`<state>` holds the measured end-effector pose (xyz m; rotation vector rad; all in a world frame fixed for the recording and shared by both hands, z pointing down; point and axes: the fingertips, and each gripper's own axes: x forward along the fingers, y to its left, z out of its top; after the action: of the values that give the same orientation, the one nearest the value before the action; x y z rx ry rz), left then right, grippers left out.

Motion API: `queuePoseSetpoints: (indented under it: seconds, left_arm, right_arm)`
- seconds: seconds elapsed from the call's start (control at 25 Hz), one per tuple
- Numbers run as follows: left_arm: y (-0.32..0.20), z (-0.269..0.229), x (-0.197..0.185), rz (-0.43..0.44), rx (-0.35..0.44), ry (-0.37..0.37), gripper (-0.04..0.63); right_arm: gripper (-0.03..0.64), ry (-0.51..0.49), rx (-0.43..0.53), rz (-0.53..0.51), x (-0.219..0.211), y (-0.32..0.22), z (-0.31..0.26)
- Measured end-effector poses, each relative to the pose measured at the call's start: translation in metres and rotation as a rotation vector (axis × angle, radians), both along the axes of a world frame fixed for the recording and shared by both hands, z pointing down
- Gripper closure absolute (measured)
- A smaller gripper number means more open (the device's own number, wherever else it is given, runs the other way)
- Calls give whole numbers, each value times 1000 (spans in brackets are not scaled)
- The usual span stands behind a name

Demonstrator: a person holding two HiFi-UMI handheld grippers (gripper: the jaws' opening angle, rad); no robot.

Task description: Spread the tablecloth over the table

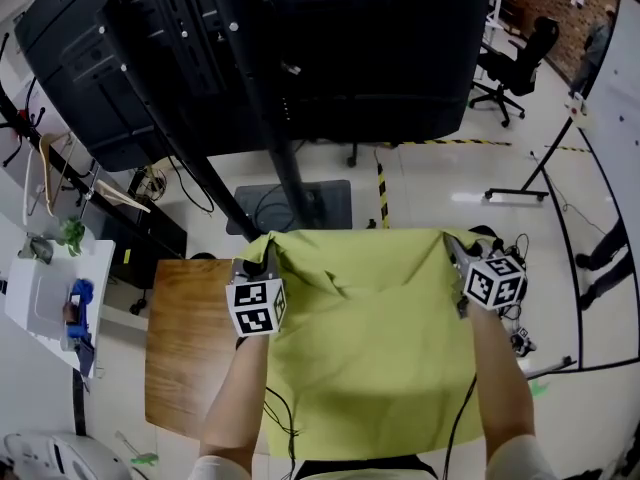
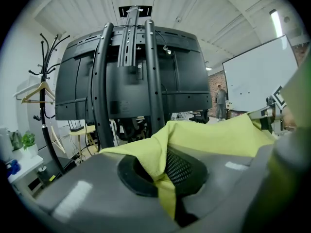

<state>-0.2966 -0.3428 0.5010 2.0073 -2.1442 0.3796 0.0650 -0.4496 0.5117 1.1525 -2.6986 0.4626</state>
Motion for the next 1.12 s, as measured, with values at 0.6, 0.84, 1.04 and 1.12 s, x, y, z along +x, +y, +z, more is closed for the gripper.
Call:
queuePoseSetpoints:
  seconds: [0.6, 0.84, 1.04, 1.12]
  left_arm:
    - [-109, 131, -34, 46, -164, 100, 588]
    - [-130, 167, -43, 48, -219, 116, 588]
    - [-145, 187, -46, 66, -258, 113, 588]
    - [-143, 197, -45, 84, -276, 141, 586]
  right_arm:
    - [604, 134, -194, -26, -32, -109, 133]
    - [604, 207, -228, -42, -41, -130, 172]
    - [604, 236, -255, -33, -47, -143, 188]
    - [604, 244, -269, -40, -47, -142, 197]
